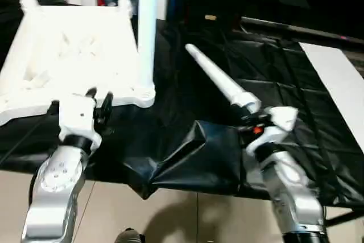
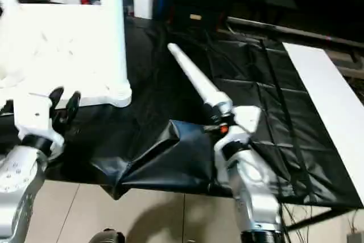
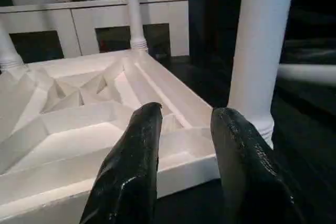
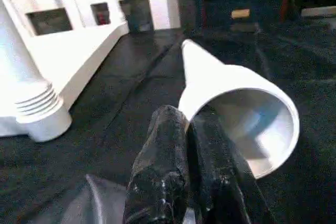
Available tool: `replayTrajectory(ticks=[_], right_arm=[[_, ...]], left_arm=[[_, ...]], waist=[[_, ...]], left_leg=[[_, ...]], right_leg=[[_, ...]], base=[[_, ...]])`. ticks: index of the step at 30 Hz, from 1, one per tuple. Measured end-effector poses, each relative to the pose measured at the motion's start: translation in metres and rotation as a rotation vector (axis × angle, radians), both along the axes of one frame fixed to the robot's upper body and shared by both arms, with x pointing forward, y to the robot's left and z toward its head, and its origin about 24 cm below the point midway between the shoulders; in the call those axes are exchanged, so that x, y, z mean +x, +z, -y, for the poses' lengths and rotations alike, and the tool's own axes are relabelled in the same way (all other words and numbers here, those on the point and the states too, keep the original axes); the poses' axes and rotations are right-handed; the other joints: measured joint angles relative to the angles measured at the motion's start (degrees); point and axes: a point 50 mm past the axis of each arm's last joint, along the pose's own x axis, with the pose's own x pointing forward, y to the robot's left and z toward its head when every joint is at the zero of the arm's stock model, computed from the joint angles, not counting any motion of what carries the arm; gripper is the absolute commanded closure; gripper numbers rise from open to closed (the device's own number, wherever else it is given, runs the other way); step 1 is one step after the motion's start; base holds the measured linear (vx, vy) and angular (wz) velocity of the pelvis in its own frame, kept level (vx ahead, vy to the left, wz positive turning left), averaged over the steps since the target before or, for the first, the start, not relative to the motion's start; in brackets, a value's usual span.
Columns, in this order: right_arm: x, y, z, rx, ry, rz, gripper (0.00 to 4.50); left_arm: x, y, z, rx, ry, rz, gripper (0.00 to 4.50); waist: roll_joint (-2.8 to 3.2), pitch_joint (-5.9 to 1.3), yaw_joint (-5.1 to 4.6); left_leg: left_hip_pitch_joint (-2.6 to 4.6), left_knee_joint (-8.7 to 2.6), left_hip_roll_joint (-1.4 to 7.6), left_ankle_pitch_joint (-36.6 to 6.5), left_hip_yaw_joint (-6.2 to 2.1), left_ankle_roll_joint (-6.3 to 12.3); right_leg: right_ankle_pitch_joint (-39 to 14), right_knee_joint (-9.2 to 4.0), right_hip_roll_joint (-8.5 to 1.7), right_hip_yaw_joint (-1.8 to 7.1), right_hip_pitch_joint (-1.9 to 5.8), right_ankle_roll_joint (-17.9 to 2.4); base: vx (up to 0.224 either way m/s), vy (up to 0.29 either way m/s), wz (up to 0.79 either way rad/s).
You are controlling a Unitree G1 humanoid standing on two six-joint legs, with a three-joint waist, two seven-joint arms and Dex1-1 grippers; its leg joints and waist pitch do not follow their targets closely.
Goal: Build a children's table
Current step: Move to table
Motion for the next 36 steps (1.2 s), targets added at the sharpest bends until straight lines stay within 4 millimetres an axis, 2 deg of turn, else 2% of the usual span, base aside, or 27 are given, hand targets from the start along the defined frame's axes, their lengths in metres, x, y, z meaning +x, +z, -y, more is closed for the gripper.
replayTrajectory(ticks=[1, 2, 3, 4, 5, 6, 7, 8, 9, 10, 11, 12, 13, 14, 15, 16, 17, 18, 19, 20, 21, 22, 24, 26, 27, 31, 36], right_arm=[[0.000, -0.001, 0.000, -0.003, 0.006, -0.004, 4.46], [0.000, -0.002, -0.001, -0.005, 0.013, -0.010, 4.46], [0.000, -0.004, -0.002, -0.007, 0.019, -0.017, 4.46], [0.000, -0.004, -0.002, -0.008, 0.022, -0.017, 4.46], [0.000, -0.003, -0.003, -0.010, 0.021, -0.016, 4.46], [0.001, -0.003, -0.004, -0.014, 0.021, -0.015, 4.46], [0.003, -0.002, -0.007, 0.003, 0.028, -0.018, 4.46], [0.006, 0.001, -0.012, 0.025, 0.036, -0.011, 4.46], [0.008, 0.004, -0.015, 0.033, 0.049, 0.000, 4.46], [0.008, 0.005, -0.017, 0.030, 0.054, 0.004, 4.46], [0.008, 0.004, -0.016, 0.023, 0.050, 0.004, 4.46], [0.009, 0.003, -0.015, 0.017, 0.038, -0.001, 4.46], [0.009, 0.000, -0.012, 0.011, 0.019, -0.010, 4.46], [0.009, -0.001, -0.005, -0.004, -0.011, -0.013, 4.46], [0.009, -0.002, 0.002, -0.011, -0.052, -0.021, 4.46], [0.009, -0.004, 0.007, -0.015, -0.079, -0.029, 4.46], [0.010, -0.005, 0.010, -0.014, -0.097, -0.035, 4.46], [0.013, -0.004, 0.008, -0.008, -0.096, -0.035, 4.46], [0.016, -0.003, 0.001, 0.001, -0.072, -0.037, 4.46], [0.016, -0.002, -0.007, 0.007, -0.036, -0.032, 4.46], [0.016, -0.001, -0.013, 0.005, 0.002, -0.024, 4.46], [0.016, -0.002, -0.012, -0.006, 0.018, -0.026, 4.46], [0.015, -0.012, -0.009, -0.021, 0.018, -0.065, 4.46], [0.023, -0.017, -0.012, -0.033, 0.012, -0.093, 4.46], [0.031, -0.018, -0.016, -0.047, 0.004, -0.102, 4.46], [0.050, -0.016, -0.035, -0.039, -0.010, -0.120, 4.46], [0.060, -0.026, -0.055, -0.045, 0.050, -0.183, 4.46]], left_arm=[[0.000, 0.000, 0.001, -0.003, -0.004, -0.001, 2.72], [0.000, -0.001, 0.002, -0.007, -0.005, -0.006, 2.72], [-0.002, -0.004, 0.001, -0.011, -0.003, -0.017, 2.72], [-0.002, -0.005, 0.001, -0.015, -0.004, -0.023, 2.72], [-0.002, -0.005, 0.001, -0.017, -0.004, -0.027, 2.72], [-0.003, -0.007, 0.001, -0.018, -0.003, -0.034, 2.72], [-0.005, -0.009, -0.001, -0.018, 0.003, -0.043, 2.72], [-0.006, -0.010, -0.003, -0.017, 0.012, -0.048, 2.72], [-0.006, -0.009, -0.005, -0.013, 0.019, -0.047, 2.72], [-0.006, -0.009, -0.006, -0.010, 0.018, -0.046, 2.72], [-0.006, -0.009, -0.006, -0.011, 0.014, -0.047, 2.72], [-0.006, -0.009, -0.004, -0.018, 0.006, -0.046, 2.72], [-0.006, -0.009, -0.003, -0.024, -0.002, -0.044, 2.72], [-0.006, -0.009, 0.002, -0.031, -0.026, -0.045, 2.72], [-0.006, -0.010, 0.008, -0.037, -0.062, -0.053, 2.72], [-0.006, -0.010, 0.010, -0.037, -0.074, -0.052, 2.72], [-0.007, -0.009, 0.009, -0.035, -0.087, -0.052, 2.72], [-0.008, -0.009, 0.008, -0.030, -0.100, -0.059, 2.72], [-0.011, -0.012, 0.004, -0.034, -0.089, -0.080, 2.72], [-0.013, -0.016, 0.002, -0.040, -0.086, -0.103, 2.72], [-0.013, -0.016, 0.004, -0.048, -0.107, -0.109, 2.72], [-0.012, -0.014, 0.008, -0.059, -0.130, -0.102, 2.72], [-0.013, -0.015, 0.019, -0.076, -0.196, -0.106, 2.72], [-0.014, -0.017, 0.017, -0.067, -0.201, -0.124, 2.72], [-0.014, -0.017, 0.016, -0.060, -0.200, -0.126, 2.72], [-0.015, -0.016, 0.014, -0.048, -0.207, -0.133, 2.72], [-0.019, -0.016, 0.012, -0.032, -0.219, -0.152, 2.72]], waist=[[0.18, 0.00, -0.31], [0.31, 0.09, -0.31], [0.64, 0.28, -0.19], [1.08, 0.57, -0.06], [1.16, 0.65, 0.08], [1.43, 0.87, 0.04], [1.45, 1.18, 0.02], [1.51, 1.26, 0.09], [1.14, 1.22, 0.04], [0.66, 1.06, -0.13], [0.19, 0.86, -0.41], [-0.16, 0.63, -0.74], [-0.48, 0.30, -0.46], [-0.31, 0.01, 0.05], [0.58, -0.38, 0.78], [0.92, -0.59, 1.08], [0.95, -0.79, 1.12], [0.65, -0.94, 0.70], [0.23, -1.22, 0.40], [-0.18, -1.46, -0.19], [-1.00, -1.73, -0.95], [-1.18, -1.76, -1.52], [-1.16, -1.66, -1.86], [-0.75, -1.37, -2.17], [-0.53, -1.22, -2.23], [-0.45, -1.05, -1.90], [-0.59, -0.72, -1.34]], left_leg=[[-0.45, -0.04, -0.15, 0.1, -0.97, 0.11], [-0.54, -0.07, -0.17, 0.1, -1.59, 0.12], [-0.40, -0.08, -0.12, 0.1, -2.51, 0.11], [-0.20, -0.12, 0.07, 0.0, -2.95, 0.10], [0.00, -0.19, 0.29, 0.0, -3.04, 0.14], [0.99, -0.28, 0.52, -0.1, -2.81, 0.24], [1.77, -0.43, 0.89, -0.4, -1.85, 0.05], [2.31, -0.53, 0.85, -0.7, -1.42, 0.06], [2.91, -0.58, 0.45, -0.8, -1.00, 0.21], [3.39, -0.59, -0.15, -1.1, -0.96, 0.26], [3.87, -0.58, -0.56, -1.4, -0.81, 0.25], [4.27, -0.61, -0.72, -1.7, -0.59, 0.00], [4.09, -0.81, -0.47, -1.9, -0.31, -0.08], [3.64, -0.41, -0.19, -2.2, -0.28, 0.76], [2.64, 0.58, 0.39, -2.4, -0.55, 2.11], [1.95, 1.13, 0.45, -2.5, -0.96, 2.19], [1.72, 1.27, 0.57, -2.2, -1.34, 0.45], [1.55, 1.78, 0.55, -2.6, -2.00, -0.05], [1.78, 1.81, -0.11, -2.7, -3.78, -0.35], [2.25, 1.73, -1.18, -2.7, -5.43, -0.48], [2.18, 1.79, -2.68, -2.8, -6.23, -0.55], [2.01, 2.21, -2.81, -2.9, -5.68, -0.65], [2.31, 0.97, -1.85, -2.7, -4.27, -1.15], [2.29, 0.87, -0.90, -2.4, -3.92, -2.13], [2.19, 0.88, -0.20, -2.3, -3.63, -2.79], [2.52, 0.89, 1.39, -2.2, -1.81, -3.00], [2.27, 0.56, 2.04, -2.2, -0.83, -3.00]], right_leg=[[0.0, -0.67, -0.31, -1.37, 0.53, 0.0], [0.0, -1.25, -0.87, -2.91, 1.27, 0.0], [-0.2, -2.35, -1.04, -4.60, 2.65, 0.3], [-0.3, -3.21, -1.06, -5.66, 3.81, 0.5], [-0.5, -3.96, -1.11, -6.54, 4.81, 0.7], [-0.7, -4.56, -1.01, -6.72, 5.74, 0.9], [-1.5, -4.41, -0.85, -6.01, 6.05, 0.7], [-2.4, -3.75, -0.73, -5.26, 6.25, 0.4], [-3.9, -2.01, -0.66, -3.97, 5.96, -1.2], [-4.3, -0.84, -0.69, -2.82, 5.67, -1.8], [-4.3, -0.21, -0.74, -1.81, 5.34, -1.7], [-4.1, -0.10, -0.82, -1.10, 5.27, -0.6], [-4.1, -0.51, -0.71, -0.93, 5.86, 0.7], [-4.1, -1.00, -0.44, -0.97, 6.00, 0.6], [-4.0, -1.21, 0.20, -0.91, 5.79, 0.8], [-4.0, -1.07, 0.35, -1.03, 5.67, 1.1], [-4.3, -0.23, 0.53, -1.00, 5.22, 1.2], [-4.2, 2.45, 0.61, -0.17, 2.73, 1.2], [-3.4, 4.92, 0.38, 0.75, 0.77, 2.1], [-2.4, 5.20, -0.23, 2.04, -0.60, 3.4], [-0.9, 1.60, -1.93, 3.92, -1.26, 4.4], [-0.6, 1.69, -2.49, 4.42, -1.37, 4.8], [0.4, 0.65, -2.04, 4.33, -1.24, 4.2], [1.2, -0.31, -1.70, 3.81, -0.90, 3.4], [1.7, -0.73, -1.81, 3.05, -0.92, 2.7], [2.1, -0.53, -1.70, 2.76, -1.06, 2.1], [2.1, -0.41, -1.67, 2.72, -1.41, 2.1]], base=[[0.009, -0.001, 0.41], [0.009, -0.001, 0.41], [0.037, 0.002, 0.46], [0.058, -0.003, 0.51], [0.058, -0.003, 0.51], [0.098, 0.002, 0.58], [0.100, -0.003, 0.35], [0.100, -0.003, 0.35], [0.094, -0.007, 0.08], [0.115, -0.023, 0.04], [0.115, -0.023, 0.04], [0.114, -0.050, 0.05], [0.106, -0.076, 0.05], [0.106, -0.076, 0.05], [0.123, -0.062, -0.01], [0.148, -0.004, 0.00], [0.148, -0.004, 0.00], [0.117, 0.014, -0.02], [0.024, -0.006, -0.34], [0.024, -0.006, -0.34], [-0.135, 0.038, -0.42], [-0.161, 0.059, -0.07], [-0.123, 0.030, -0.05], [-0.100, -0.008, -0.16], [-0.121, -0.009, -0.15], [-0.101, -0.032, -0.02], [-0.048, -0.028, 0.05]])
